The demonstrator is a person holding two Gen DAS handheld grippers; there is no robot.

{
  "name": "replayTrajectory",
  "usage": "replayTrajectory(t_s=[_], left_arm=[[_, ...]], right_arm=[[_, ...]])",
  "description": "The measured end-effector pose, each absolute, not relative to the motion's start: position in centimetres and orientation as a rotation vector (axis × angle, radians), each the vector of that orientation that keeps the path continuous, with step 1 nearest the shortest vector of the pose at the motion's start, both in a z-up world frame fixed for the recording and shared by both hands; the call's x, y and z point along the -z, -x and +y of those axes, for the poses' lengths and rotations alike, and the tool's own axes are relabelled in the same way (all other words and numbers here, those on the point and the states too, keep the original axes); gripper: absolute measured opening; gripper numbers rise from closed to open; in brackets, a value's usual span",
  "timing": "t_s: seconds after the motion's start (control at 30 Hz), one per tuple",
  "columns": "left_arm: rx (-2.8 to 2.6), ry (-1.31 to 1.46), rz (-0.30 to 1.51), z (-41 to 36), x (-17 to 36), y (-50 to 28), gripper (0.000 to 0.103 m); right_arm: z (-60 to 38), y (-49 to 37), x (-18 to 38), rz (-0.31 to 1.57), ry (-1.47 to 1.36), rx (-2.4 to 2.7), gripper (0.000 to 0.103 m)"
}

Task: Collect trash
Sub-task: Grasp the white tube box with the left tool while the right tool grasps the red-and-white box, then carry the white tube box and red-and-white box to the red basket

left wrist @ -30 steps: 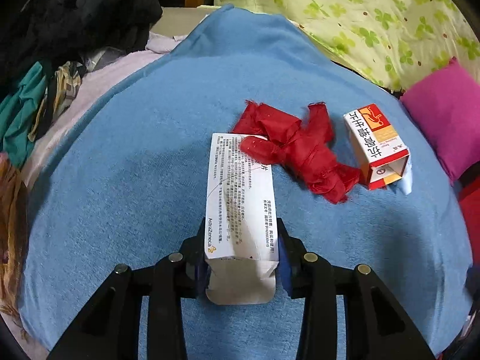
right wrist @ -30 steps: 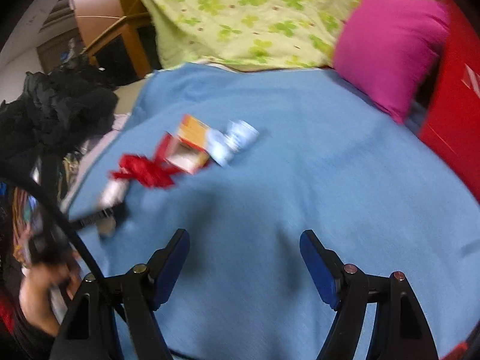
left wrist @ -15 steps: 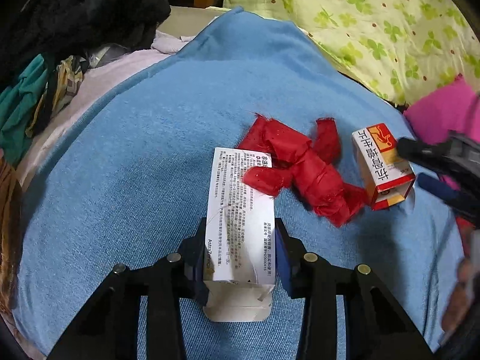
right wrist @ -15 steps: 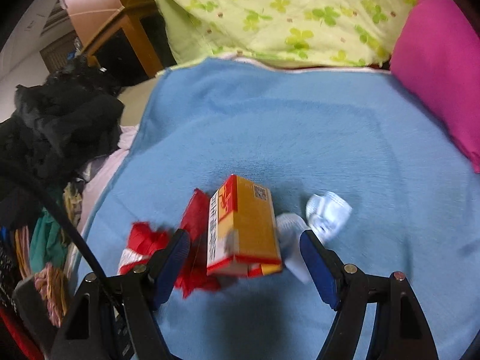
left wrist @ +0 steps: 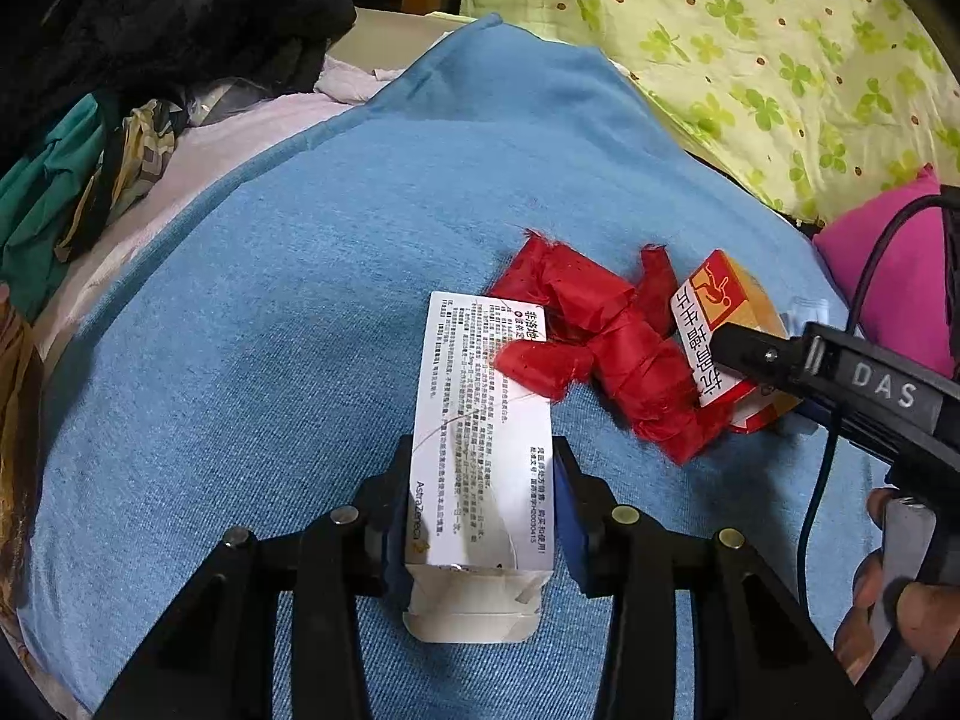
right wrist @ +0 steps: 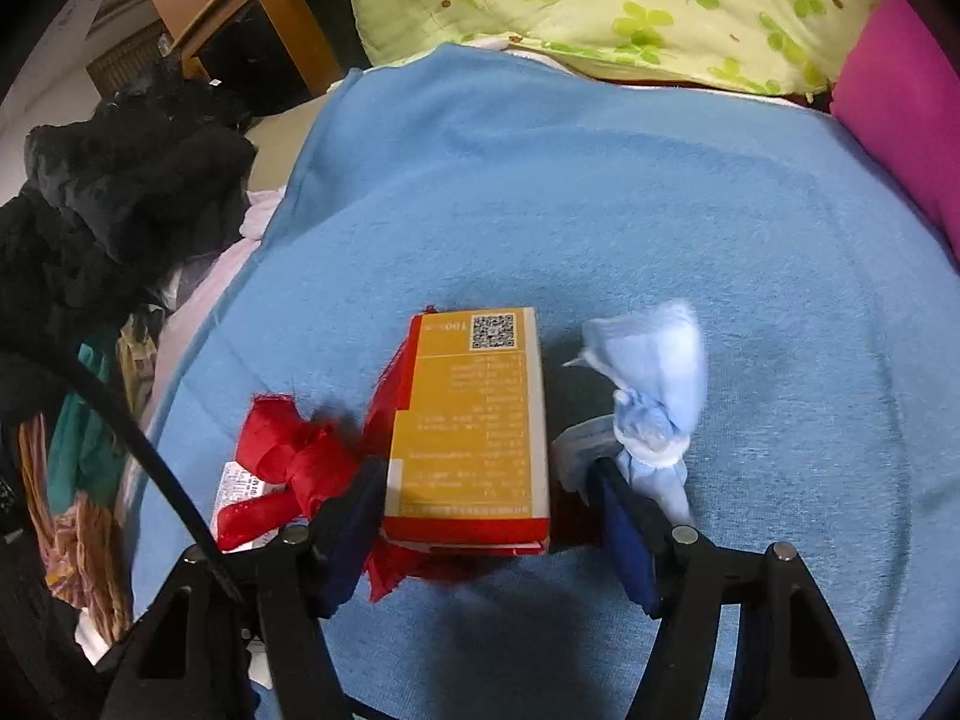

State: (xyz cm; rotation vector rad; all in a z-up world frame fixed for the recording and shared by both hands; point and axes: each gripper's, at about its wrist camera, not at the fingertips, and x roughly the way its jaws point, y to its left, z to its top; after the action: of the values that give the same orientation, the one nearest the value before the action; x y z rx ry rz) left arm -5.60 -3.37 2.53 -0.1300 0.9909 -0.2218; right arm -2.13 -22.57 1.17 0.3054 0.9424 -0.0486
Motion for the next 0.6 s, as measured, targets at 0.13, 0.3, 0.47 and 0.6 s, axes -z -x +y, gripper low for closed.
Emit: replayTrajectory(t_s=[0.13, 0.3, 0.47, 0.6], left_arm=[[0.232, 0.150, 0.988, -3.1, -2.7, 5.4, 0.042], [0.228, 0.180, 0.961, -2.4, -3.0, 5.3, 0.040], [0.173, 0.228, 0.871, -0.6, -4.4, 6.1, 0.040], [0.135, 0.212, 0.809, 0.1, -5.1, 6.8, 0.040]], right_arm=[[-22.3, 3.0, -1.8, 0.940, -0.271, 0.050, 0.048], [-23.7, 7.3, -5.4, 0.850, -0.285, 0.051, 0.048], [-25.7, 13.7, -8.0, 0.768, -0.336, 0.075, 0.048], [-28.3, 19.6, -7.7, 0.751, -0.393, 0.115, 0.048]])
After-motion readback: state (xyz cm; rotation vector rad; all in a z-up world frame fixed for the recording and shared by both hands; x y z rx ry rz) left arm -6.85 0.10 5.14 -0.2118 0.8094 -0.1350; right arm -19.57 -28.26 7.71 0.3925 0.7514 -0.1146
